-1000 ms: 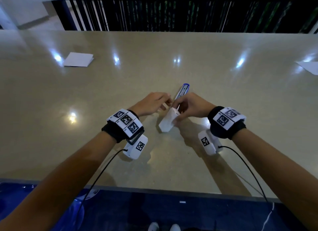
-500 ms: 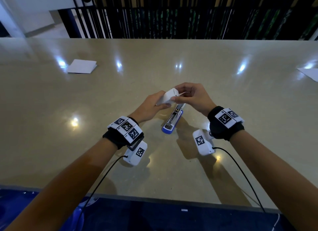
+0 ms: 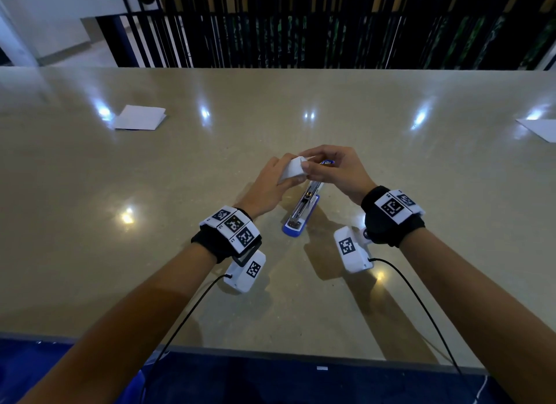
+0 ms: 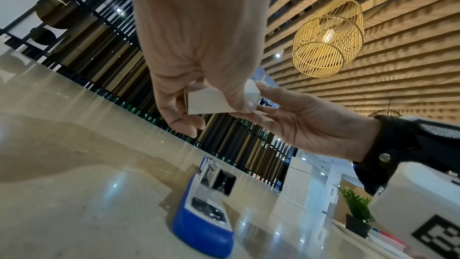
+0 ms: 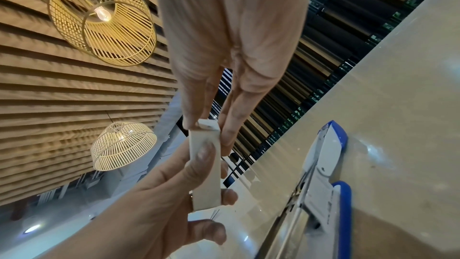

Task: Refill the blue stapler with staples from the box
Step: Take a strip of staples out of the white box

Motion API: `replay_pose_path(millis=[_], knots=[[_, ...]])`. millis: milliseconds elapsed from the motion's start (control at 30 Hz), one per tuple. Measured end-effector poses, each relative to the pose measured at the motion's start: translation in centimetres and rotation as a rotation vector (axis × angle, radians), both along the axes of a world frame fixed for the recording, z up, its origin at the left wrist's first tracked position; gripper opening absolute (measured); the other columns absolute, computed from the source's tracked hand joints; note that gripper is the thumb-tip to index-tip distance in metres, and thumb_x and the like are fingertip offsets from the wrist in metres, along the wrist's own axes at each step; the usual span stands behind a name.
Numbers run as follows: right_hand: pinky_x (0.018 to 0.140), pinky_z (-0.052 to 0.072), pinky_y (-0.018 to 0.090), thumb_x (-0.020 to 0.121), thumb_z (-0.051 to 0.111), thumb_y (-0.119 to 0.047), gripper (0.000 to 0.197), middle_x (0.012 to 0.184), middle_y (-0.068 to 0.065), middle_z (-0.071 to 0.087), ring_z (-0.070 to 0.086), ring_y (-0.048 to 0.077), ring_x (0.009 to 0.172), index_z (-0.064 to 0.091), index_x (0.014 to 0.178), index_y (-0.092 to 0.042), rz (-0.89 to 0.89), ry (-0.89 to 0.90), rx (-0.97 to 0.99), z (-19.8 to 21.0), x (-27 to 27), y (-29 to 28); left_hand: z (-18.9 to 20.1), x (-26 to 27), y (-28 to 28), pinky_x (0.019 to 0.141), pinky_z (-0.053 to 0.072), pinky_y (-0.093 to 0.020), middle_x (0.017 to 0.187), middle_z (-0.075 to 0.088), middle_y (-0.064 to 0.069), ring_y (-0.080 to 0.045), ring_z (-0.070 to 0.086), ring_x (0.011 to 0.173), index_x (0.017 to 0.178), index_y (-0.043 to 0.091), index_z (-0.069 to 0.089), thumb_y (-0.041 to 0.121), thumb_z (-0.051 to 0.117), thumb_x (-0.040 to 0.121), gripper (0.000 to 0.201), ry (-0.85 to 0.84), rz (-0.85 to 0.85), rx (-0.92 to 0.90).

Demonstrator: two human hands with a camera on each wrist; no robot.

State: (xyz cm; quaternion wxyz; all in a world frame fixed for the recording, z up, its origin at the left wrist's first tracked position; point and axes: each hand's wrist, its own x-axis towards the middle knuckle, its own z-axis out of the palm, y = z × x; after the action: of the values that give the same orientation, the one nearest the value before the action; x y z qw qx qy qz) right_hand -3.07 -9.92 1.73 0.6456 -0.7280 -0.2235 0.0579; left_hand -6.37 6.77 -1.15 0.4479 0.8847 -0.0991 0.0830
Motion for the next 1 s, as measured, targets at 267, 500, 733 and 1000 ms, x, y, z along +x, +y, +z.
replay_pose_path(millis=[267, 500, 733, 1000], knots=[[0.071, 0.061, 0.024, 0.080, 0.070, -0.005, 0.027, 0.085, 0.016, 0.060, 0.063, 0.016, 0.067, 0.066, 0.106, 0.004, -0.011, 0.007, 0.005, 0.0, -0.2, -0.1, 0.1, 0.0, -0.1, 0.050, 0.055, -0.018, 0.116, 0.048, -0.011, -0.021, 0.054, 0.101, 0.131, 0.014, 0.048, 0.026, 0.057, 0.092, 0.042, -0.006, 0.016, -0.025], [0.066, 0.062, 0.033, 0.079, 0.070, -0.006, 0.020, 0.081, 0.018, 0.062, 0.064, 0.025, 0.069, 0.068, 0.097, 0.005, -0.093, -0.059, -0.079, 0.1, -0.4, 0.4, -0.1, 0.3, -0.1, 0.050, 0.055, -0.018, 0.111, 0.045, -0.005, -0.024, 0.055, 0.102, 0.130, 0.014, 0.048, 0.023, 0.058, 0.092, 0.040, -0.004, 0.020, 0.029], [0.061, 0.062, 0.041, 0.077, 0.069, -0.003, 0.011, 0.067, 0.009, 0.061, 0.064, 0.027, 0.058, 0.067, 0.087, 0.000, -0.179, -0.119, -0.134, 0.3, -0.5, 1.0, -0.1, 0.3, 0.0, 0.058, 0.061, -0.041, 0.116, 0.048, -0.014, -0.028, 0.055, 0.103, 0.131, 0.014, 0.047, 0.023, 0.056, 0.093, 0.040, -0.016, 0.038, 0.123], [0.061, 0.062, 0.033, 0.077, 0.062, 0.005, 0.014, 0.079, 0.033, 0.066, 0.070, 0.041, 0.071, 0.068, 0.089, 0.006, -0.192, -0.180, -0.105, -0.1, -0.2, 1.1, 0.0, 0.2, 0.3, 0.056, 0.060, -0.033, 0.111, 0.043, -0.008, -0.026, 0.054, 0.100, 0.130, 0.012, 0.043, 0.027, 0.056, 0.093, 0.042, 0.045, -0.003, -0.002]])
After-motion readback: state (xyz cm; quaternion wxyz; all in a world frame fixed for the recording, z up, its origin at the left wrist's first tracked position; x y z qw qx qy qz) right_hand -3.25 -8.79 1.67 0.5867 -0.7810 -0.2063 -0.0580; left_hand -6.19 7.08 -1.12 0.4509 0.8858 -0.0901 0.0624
